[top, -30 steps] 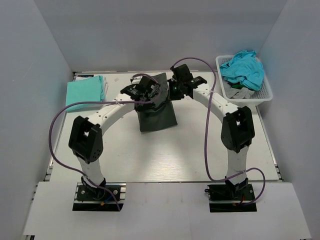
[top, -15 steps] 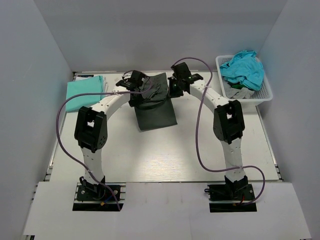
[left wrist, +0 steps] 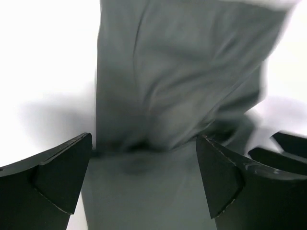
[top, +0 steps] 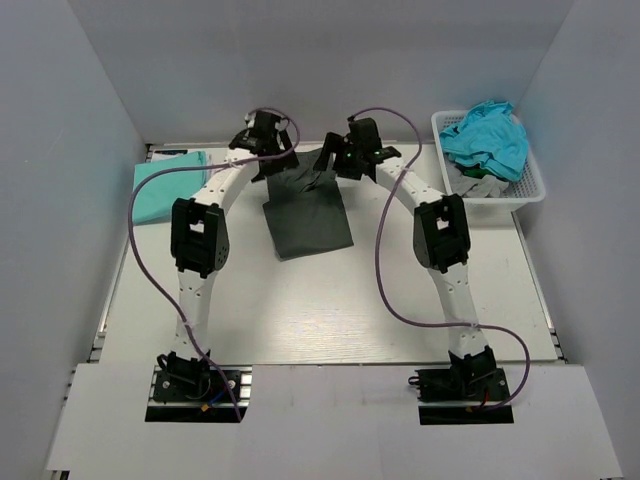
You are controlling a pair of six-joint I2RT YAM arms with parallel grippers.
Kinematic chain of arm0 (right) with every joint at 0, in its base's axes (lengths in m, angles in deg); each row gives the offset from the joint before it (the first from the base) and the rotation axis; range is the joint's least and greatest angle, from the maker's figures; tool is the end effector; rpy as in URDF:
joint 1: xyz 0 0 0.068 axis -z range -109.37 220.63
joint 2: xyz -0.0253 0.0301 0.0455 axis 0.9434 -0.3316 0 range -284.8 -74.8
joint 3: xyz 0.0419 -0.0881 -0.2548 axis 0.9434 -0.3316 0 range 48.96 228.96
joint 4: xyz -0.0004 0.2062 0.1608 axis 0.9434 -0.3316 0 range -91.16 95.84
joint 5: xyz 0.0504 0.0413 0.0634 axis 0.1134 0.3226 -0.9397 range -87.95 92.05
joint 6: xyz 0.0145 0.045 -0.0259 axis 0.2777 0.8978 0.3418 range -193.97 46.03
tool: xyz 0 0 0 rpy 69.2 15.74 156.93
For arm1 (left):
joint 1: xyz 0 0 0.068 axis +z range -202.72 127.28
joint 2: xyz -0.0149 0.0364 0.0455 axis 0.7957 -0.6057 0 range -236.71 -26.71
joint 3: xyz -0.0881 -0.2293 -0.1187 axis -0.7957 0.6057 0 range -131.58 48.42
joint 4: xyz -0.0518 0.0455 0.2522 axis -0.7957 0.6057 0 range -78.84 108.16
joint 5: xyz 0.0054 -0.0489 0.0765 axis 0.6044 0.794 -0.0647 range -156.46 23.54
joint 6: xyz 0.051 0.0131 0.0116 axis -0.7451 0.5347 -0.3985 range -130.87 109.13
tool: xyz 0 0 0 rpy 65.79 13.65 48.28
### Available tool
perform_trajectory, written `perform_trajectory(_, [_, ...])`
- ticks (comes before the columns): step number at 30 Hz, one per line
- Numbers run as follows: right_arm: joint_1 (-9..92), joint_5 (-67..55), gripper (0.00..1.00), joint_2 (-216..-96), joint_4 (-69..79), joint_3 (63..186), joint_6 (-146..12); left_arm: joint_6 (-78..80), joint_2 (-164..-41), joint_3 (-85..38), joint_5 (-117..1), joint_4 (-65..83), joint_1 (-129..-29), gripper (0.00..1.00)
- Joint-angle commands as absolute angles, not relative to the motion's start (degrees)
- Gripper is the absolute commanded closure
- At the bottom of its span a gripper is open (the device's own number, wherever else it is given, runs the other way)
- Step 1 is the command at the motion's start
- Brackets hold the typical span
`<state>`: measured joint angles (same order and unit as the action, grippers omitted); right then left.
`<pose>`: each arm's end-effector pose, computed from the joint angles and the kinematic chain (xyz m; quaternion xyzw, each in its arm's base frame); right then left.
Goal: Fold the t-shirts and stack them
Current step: Fold the folded rectangular tshirt in 1/3 of the way
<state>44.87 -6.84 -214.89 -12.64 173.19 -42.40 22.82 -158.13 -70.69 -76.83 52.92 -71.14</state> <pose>0.5063 0.2504 0.2121 0.0085 0.8824 0.2834 0.3755 0.4866 -0.1553 0.2296 -0.1534 0.9353 -0.0577 0.3137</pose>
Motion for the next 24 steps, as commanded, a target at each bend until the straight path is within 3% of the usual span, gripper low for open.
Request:
perform_trajectory(1, [46.8, -9.6, 0.10, -210.7, -3.9, 176.1, -40.7, 17.0, -154.3, -77.9, -75.1, 53.6, -69.8, 0.00])
perform_trajectory(6, [46.5, -10.0, 0.10, -198.9, -3.4, 156.2, -46.4, 15.1, -141.6, -55.5, -68.7, 43.3, -69.8, 0.00])
perform_trajectory(11, [45.9, -9.6, 0.10, -190.4, -3.5, 146.8, -55.2, 17.2, -130.6, -37.2, -68.2, 38.6, -70.4, 0.00])
perform_trajectory(17, [45.1, -15.2, 0.11, -198.9, -8.6, 156.6, -69.7, 22.2, -130.9, -31.6, -73.8, 37.2, -69.2, 0.00])
perform_trajectory(22, [45.1, -18.5, 0.21, -208.9, -14.4, 169.5, -73.1, 22.7, -136.8, -35.9, -73.8, 37.7, -68.1, 0.00])
perform_trajectory(24, [45.1, -18.3, 0.23, -210.7, -13.8, 171.1, -72.8, 22.7, -138.9, -36.5, -72.6, 36.5, -67.6, 0.10])
